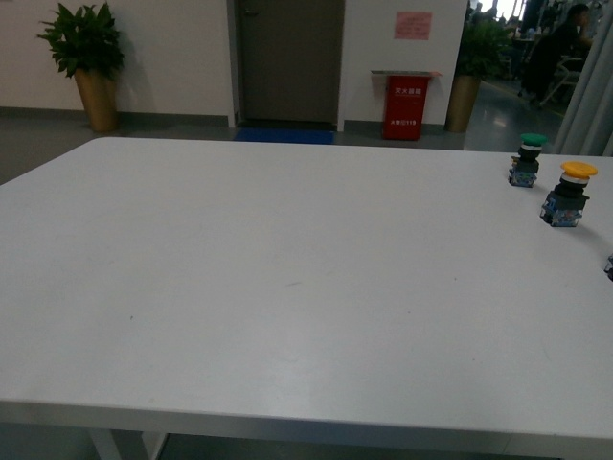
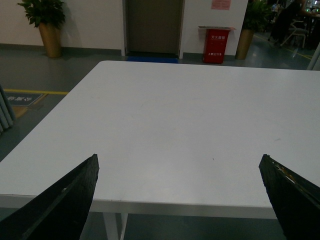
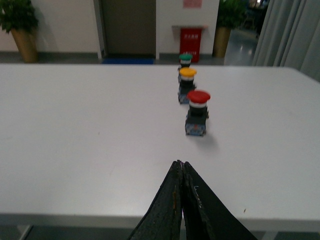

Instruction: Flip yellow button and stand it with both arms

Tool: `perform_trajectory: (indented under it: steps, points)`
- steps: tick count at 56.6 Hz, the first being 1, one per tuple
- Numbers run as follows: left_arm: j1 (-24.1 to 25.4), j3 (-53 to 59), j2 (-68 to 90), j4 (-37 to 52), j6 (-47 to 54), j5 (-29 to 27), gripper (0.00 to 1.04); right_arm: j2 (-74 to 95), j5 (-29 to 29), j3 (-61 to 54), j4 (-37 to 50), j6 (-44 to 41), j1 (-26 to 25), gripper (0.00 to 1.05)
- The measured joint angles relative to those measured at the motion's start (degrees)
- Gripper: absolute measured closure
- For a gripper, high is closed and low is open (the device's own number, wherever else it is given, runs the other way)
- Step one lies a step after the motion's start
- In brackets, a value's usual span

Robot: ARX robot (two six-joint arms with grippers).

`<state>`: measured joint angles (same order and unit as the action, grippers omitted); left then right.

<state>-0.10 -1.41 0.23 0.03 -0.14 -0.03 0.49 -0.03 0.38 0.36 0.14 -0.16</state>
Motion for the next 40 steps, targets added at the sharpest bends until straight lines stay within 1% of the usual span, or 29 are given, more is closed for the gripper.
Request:
perform_trajectory:
  steps: [14,15,21,22,25,27,30,32,37,38,40]
  points:
    - [0.0,0.0,-0.04,0.0,0.0,0.0,0.06,-0.24,-0.02,0.0,-0.28,-0.02,0.0,1.01]
    - [0.0,0.0,-0.04,0.0,0.0,0.0,0.06,-0.24,-0.02,0.0,-0.28,-0.11,0.0,0.99]
    - [0.0,0.0,-0.04,0.0,0.0,0.0,0.06,-0.24,-0.02,0.0,-0.28,-0.09,0.0,0.77]
    - [0.0,0.0,-0.04,0.0,0.0,0.0,0.06,-0.24,-0.02,0.0,-0.28,-0.09,0.0,0.71]
    - [0.0,0.0,-0.04,0.0,0.0,0.0,0.06,-0.24,-0.02,0.0,-0.28,-0.09,0.0,0.64]
    - [0.0,0.0,-0.04,0.0,0.0,0.0,0.06,-0.24,-0.02,0.0,-0.28,-0.09,0.0,0.57]
    - [0.0,0.0,-0.04,0.0,0.0,0.02,0.06,-0.24,-0.02,0.0,-0.28,-0.09,0.0,0.5]
    - [0.0,0.0,-0.04,0.0,0.0,0.0,0.06,-0.24,0.0,0.0,-0.28,-0.09,0.0,0.43]
    - [0.0,0.0,-0.04,0.0,0.0,0.0,0.06,-0.24,-0.02,0.0,-0.28,-0.09,0.0,0.31]
    - [0.0,0.0,-0.04,0.0,0.0,0.0,0.06,-0.24,-0.02,0.0,-0.28,-0.09,0.0,0.25]
    - [0.0,0.0,-0.04,0.0,0.0,0.02,0.06,-0.24,-0.02,0.0,-0.28,-0.09,0.0,0.2]
